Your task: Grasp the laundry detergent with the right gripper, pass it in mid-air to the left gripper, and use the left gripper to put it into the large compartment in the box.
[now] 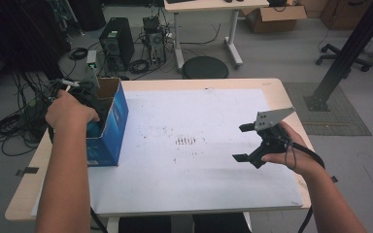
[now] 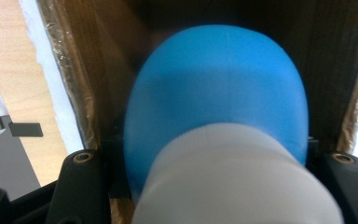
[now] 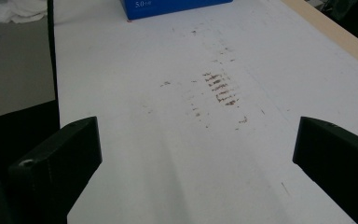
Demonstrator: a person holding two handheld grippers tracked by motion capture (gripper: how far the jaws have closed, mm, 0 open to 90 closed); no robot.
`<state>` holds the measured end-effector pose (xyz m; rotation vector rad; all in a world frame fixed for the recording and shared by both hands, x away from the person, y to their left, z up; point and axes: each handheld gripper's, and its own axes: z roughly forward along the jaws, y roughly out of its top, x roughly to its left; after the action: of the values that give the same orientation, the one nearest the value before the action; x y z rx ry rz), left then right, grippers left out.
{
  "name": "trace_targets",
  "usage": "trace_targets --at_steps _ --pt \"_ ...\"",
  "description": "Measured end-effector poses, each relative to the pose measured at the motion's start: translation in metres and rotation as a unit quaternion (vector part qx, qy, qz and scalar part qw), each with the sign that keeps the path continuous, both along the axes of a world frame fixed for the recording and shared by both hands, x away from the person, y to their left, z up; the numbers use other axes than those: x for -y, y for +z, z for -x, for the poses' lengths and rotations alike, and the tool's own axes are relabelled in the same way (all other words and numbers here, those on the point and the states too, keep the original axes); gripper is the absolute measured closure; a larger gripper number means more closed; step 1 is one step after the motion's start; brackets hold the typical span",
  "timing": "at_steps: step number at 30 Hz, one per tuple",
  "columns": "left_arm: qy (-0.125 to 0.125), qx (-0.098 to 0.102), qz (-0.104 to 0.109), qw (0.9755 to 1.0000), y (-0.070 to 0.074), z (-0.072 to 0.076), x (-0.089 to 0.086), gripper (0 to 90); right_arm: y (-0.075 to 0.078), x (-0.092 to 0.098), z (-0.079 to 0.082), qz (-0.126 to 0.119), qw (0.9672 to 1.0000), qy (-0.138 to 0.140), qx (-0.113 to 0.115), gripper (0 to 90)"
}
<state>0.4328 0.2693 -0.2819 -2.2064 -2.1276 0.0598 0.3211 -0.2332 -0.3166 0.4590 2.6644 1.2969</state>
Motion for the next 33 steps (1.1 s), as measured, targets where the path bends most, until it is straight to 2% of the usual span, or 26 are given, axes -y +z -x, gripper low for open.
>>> trace_targets --at_steps 10,33 --pt "-0.001 -0.008 0.004 1.0 -0.011 0.001 -0.002 38.4 -0.002 0.0 0.001 0.0 1.0 0.0 -0.001 1.2" --pt "0.002 -0.005 0.009 0.9999 -0.012 0.004 -0.005 38.0 -0.003 -0.002 0.003 -0.001 1.0 0.002 -0.004 1.2"
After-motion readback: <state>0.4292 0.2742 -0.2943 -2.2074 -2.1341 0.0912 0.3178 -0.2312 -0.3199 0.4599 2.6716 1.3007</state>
